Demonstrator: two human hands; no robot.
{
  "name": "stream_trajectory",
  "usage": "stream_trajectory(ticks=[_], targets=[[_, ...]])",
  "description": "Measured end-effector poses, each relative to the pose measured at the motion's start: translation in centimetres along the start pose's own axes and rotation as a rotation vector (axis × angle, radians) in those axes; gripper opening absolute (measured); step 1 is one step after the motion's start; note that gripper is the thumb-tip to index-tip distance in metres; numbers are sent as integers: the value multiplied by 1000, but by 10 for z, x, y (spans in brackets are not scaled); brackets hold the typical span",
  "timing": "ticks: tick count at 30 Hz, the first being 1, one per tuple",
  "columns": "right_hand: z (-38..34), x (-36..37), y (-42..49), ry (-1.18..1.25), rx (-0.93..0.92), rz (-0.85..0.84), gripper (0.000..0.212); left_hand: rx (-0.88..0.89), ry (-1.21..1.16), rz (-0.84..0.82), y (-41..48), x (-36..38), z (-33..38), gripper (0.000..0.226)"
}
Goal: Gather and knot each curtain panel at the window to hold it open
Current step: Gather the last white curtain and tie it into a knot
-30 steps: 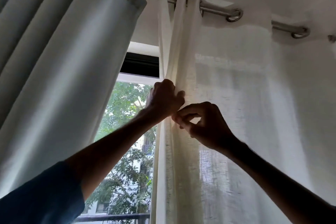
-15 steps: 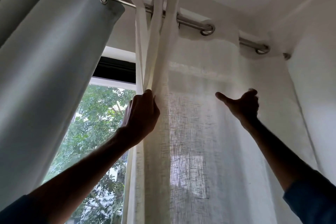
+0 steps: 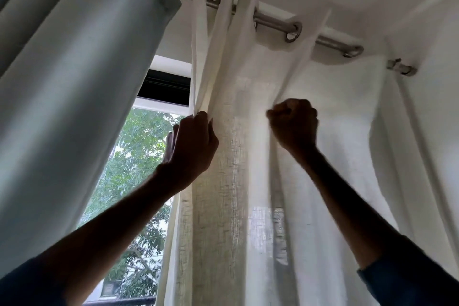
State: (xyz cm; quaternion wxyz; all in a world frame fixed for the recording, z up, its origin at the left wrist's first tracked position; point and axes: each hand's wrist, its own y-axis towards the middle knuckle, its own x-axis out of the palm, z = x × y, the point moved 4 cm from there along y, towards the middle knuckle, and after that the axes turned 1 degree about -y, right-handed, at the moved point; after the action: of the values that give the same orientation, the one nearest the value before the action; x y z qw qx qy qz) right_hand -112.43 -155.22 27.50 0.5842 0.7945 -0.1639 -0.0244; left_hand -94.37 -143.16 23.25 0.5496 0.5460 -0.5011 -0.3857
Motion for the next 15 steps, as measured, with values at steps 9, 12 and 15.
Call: stream_trajectory(ticks=[9,12,15], targets=[[-90,48,-42,119,-275,-135,4,-75,-3,-40,3,-17,-2,24],[-68,41,-44,120,-232,-79,12,20,50,50,0,-30,2,26],[-45,28,-45,145,-225,29,10,119,105,88,-1,-39,10,24]])
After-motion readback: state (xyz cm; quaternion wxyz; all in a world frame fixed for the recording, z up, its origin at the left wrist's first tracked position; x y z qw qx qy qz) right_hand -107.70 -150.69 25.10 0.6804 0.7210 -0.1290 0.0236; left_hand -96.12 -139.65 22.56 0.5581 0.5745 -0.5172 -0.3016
